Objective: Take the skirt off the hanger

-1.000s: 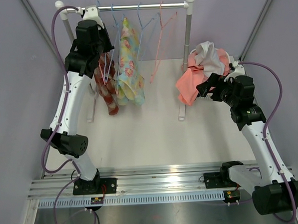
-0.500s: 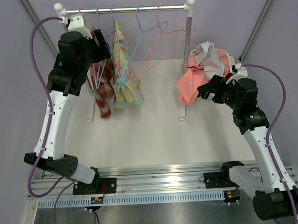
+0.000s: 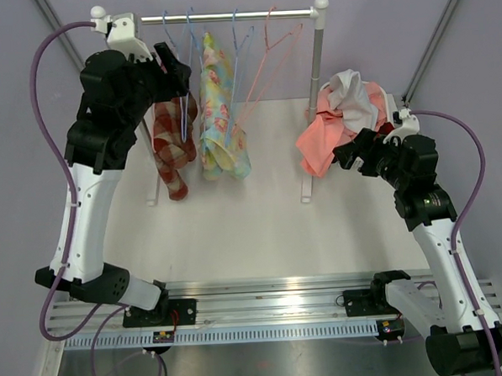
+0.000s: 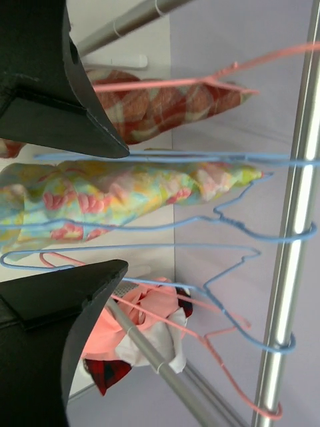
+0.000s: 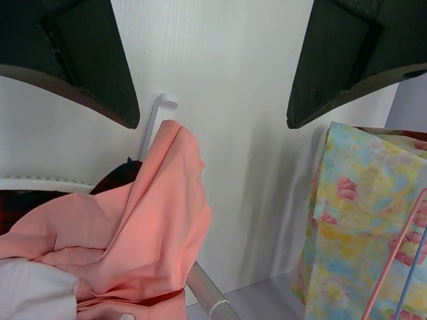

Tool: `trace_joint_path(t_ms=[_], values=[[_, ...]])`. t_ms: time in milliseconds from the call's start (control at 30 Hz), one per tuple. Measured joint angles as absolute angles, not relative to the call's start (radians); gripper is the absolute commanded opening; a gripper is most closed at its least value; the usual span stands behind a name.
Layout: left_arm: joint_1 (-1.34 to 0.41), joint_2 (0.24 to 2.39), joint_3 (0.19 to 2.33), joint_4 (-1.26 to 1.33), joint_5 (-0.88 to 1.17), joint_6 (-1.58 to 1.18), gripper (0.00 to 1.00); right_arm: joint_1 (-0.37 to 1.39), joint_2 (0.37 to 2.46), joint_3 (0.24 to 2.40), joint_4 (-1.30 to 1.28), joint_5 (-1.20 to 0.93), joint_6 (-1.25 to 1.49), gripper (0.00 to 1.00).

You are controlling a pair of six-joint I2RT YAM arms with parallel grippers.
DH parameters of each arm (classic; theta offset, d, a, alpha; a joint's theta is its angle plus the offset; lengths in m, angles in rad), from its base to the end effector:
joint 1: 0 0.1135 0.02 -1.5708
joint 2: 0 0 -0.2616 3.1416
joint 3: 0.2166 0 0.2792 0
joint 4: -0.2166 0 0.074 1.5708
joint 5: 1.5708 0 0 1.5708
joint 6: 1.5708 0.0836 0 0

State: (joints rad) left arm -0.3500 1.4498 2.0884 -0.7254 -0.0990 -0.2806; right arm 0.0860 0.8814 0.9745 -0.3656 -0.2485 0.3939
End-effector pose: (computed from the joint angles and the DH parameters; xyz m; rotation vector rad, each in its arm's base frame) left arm 0.3111 -0.1048 0.5703 -0.0179 1.6722 -0.3962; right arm 0.2661 0.0436 0.3587 0.1113 1.8688 0.5622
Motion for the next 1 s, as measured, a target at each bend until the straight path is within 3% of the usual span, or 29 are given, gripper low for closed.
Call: trace_joint_path(t_ms=[233,800,967,1000], values=[[-0.423,1.537,2.121,-0.718,-0.079,-0.283,0.56,0.086,0.88,0.963,-0.373,-0.248,0.393,0.99],[-0.444,1.65,2.05,-0.664,-0.232,-0.216,0.54,0.086,0.888,0.961,-0.387,-0.255,0.392,0.99],[-0.444,1.677,2.053,-0.638,-0.248,-0.198,0.0,0.086,0.907,0.96,-0.387,-0.256,0.392,0.99],[-0.444,1.688,2.057,-0.636,-0.25,-0.194,0.0,0.086,0.911,0.96,-0.386,-0.256,0.392,0.99]])
